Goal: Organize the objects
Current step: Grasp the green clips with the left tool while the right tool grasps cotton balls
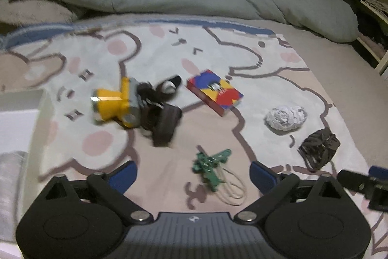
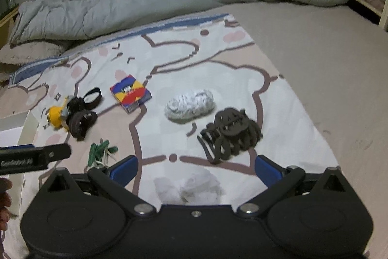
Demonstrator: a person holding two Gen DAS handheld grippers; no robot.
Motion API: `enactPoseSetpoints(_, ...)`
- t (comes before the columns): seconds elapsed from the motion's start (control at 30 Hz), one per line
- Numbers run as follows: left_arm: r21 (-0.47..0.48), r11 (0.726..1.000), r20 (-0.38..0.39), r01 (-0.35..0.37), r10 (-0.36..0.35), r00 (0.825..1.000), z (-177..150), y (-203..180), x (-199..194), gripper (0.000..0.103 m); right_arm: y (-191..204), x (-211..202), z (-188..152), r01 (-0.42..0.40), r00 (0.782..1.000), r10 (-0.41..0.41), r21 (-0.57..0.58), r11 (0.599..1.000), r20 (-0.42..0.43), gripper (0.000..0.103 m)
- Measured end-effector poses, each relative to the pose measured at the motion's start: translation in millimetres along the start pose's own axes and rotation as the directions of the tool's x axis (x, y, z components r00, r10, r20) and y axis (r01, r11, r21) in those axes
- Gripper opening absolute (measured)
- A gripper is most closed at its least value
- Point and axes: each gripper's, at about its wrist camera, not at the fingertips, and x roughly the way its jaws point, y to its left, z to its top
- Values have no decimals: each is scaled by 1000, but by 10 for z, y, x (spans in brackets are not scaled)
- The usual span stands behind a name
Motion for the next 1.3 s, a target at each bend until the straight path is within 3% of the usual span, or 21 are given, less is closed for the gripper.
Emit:
enactPoseSetpoints(0.4,21,999,-82,-25,27,996,-129,-101,496,93,-209,225,-67,11,997,0,141,990,-77,103)
enactPoseSetpoints(0.73,177,977,-175,-118,150,973,-240,-112,657,92,-247,306,-89,28,995,-12,175,984,-95,103)
enactPoseSetpoints(1.07,272,960,-205,-62,121,971,-311,90,474,65,-76,518,-167,6,992,11,132,991,-128,103)
enactPoseSetpoints(1.3,355,934,-185,-23,94,978,-403,207,327,39,304,599,-209,0,995,-10,-105,995,-98,103)
